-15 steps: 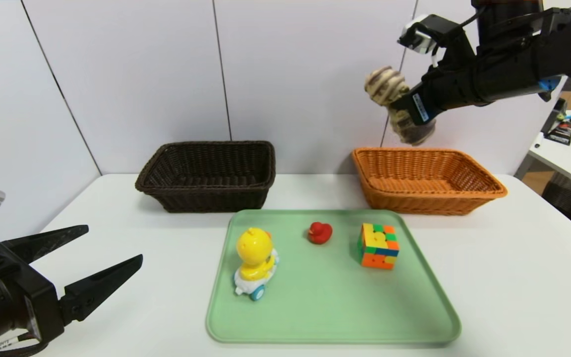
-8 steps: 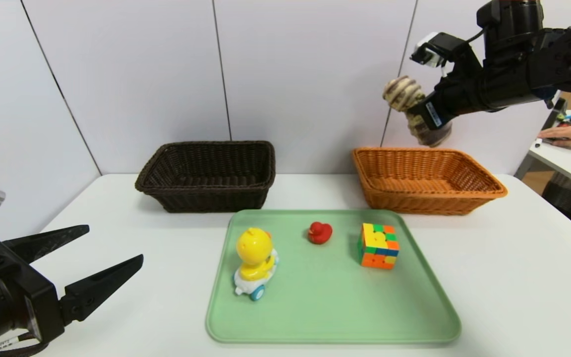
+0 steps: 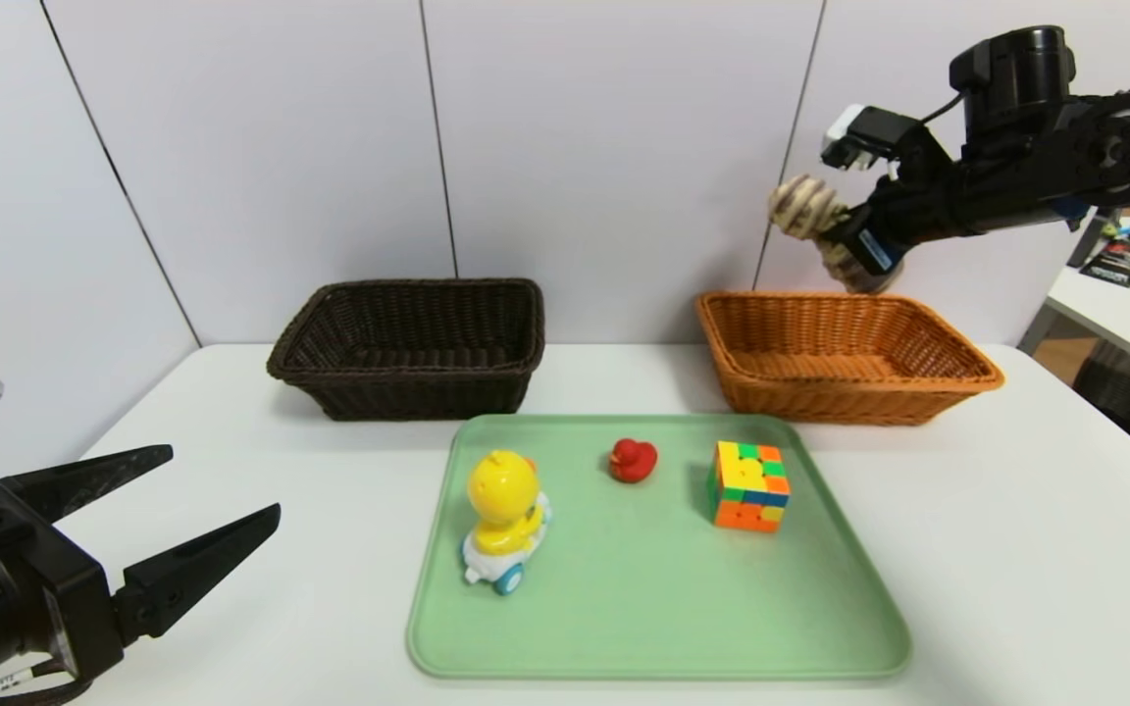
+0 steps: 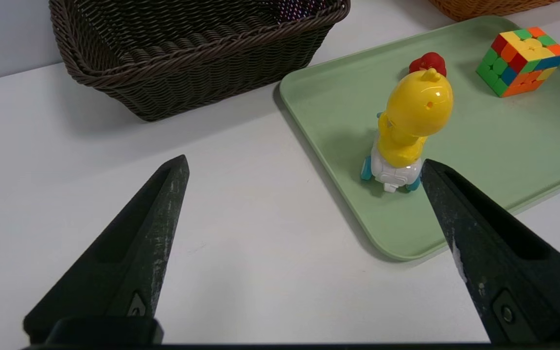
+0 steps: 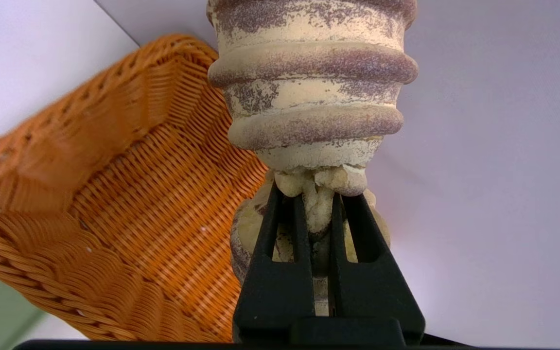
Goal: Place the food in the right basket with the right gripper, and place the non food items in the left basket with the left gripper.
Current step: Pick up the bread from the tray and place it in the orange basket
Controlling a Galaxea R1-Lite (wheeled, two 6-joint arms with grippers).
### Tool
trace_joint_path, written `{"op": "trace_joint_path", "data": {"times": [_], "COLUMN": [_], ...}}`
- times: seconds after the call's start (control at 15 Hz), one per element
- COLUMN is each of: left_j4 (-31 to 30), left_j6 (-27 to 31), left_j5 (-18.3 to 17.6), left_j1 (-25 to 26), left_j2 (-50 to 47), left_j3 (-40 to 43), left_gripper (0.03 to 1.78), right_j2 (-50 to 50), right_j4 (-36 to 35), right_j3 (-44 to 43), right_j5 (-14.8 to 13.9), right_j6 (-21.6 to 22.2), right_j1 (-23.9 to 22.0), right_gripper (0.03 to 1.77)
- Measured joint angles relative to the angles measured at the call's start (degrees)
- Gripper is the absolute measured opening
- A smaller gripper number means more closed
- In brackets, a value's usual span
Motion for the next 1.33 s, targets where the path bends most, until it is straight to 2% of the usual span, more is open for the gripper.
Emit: {"op": "trace_joint_path", "data": {"times": [0.13, 0.4, 0.73, 0.87, 1.0, 1.33], "left_j4": [0.0, 0.9, 1.0, 1.0, 1.2, 1.1], "left_j6": [0.0, 0.1, 0.1, 0.1, 0.1, 0.1], "left_j5": [0.0, 0.1, 0.1, 0.1, 0.1, 0.2], "left_j1": [0.0, 0.0, 0.0, 0.0, 0.0, 0.0], "left_j2": [0.0, -0.1, 0.0, 0.0, 0.0, -0.1], "left_j3": [0.0, 0.0, -0.1, -0.1, 0.0, 0.1], "left_gripper": [1.69, 1.69, 1.69, 1.69, 1.69, 1.69], "right_j2": [0.6, 2.2, 3.7, 4.0, 4.2, 4.6], "right_j4": [0.0, -0.2, 0.7, 2.9, 5.6, 9.9], "right_j3": [0.0, 0.0, 1.1, 1.4, 1.3, 0.7], "right_j5": [0.2, 0.0, 0.3, 2.1, 3.6, 3.7], "right_j6": [-4.2, -7.9, -9.3, -12.4, -17.4, -25.4], "right_j1": [-0.8, -1.3, -0.7, -0.8, -1.4, -3.2], "right_gripper": [0.15, 0.15, 0.15, 0.15, 0.15, 0.15]}}
